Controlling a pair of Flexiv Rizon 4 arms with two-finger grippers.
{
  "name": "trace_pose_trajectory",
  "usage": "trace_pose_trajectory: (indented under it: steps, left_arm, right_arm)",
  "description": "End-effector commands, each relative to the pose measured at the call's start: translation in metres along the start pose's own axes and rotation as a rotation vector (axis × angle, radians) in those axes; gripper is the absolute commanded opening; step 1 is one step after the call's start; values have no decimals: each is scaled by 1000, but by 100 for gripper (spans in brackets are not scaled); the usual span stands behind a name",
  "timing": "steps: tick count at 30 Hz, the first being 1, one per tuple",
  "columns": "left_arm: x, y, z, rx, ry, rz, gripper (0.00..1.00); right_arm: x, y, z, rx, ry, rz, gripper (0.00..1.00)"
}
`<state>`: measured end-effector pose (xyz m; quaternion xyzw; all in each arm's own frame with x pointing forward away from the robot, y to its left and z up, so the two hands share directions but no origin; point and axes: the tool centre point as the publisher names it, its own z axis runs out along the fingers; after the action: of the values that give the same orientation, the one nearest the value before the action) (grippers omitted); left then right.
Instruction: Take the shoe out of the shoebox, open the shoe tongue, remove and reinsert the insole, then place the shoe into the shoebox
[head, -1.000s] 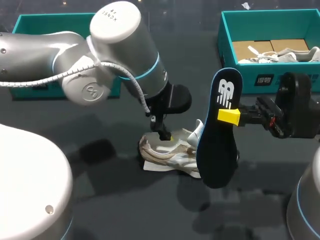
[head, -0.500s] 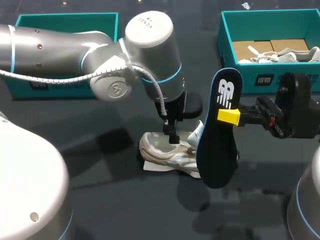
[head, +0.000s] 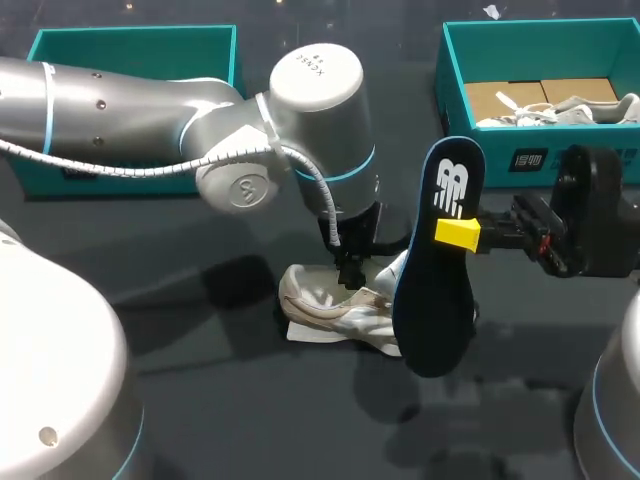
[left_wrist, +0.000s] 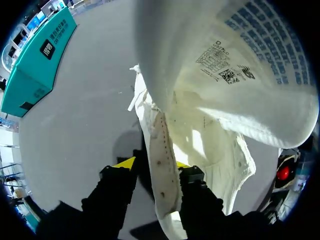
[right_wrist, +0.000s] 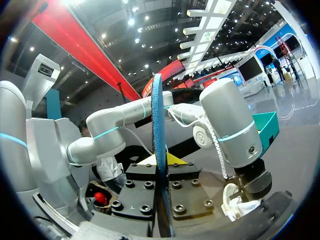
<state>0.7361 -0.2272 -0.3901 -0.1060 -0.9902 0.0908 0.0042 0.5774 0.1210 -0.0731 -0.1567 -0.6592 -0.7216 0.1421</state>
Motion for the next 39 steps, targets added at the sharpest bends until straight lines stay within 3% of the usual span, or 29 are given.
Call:
trace_pose_trajectory:
  steps: [1,8,14,19,23,35,39]
  left_arm:
    - [1,2,-5,-2,-5,6,0]
    - [-1,5,-12,0,7,27,0]
    - [1,10,-31,43,37,154,0]
    - [3,17,-47,72,84,364,0]
    - [8,26,-64,127,91,699,0]
    - [8,26,-64,127,91,699,0]
    - [16,21,-75,120,83,869,0]
  right_arm:
    - [2,-1,0,1,-3,1,0]
    - [2,-1,0,1,-3,1,0]
    - [2,-1,0,1,-3,1,0]
    - [2,-1,0,1,-3,1,0]
    - [2,-1,0,1,-3,1,0]
    - [2,-1,0,1,-3,1,0]
    - [2,-1,0,1,-3,1,0]
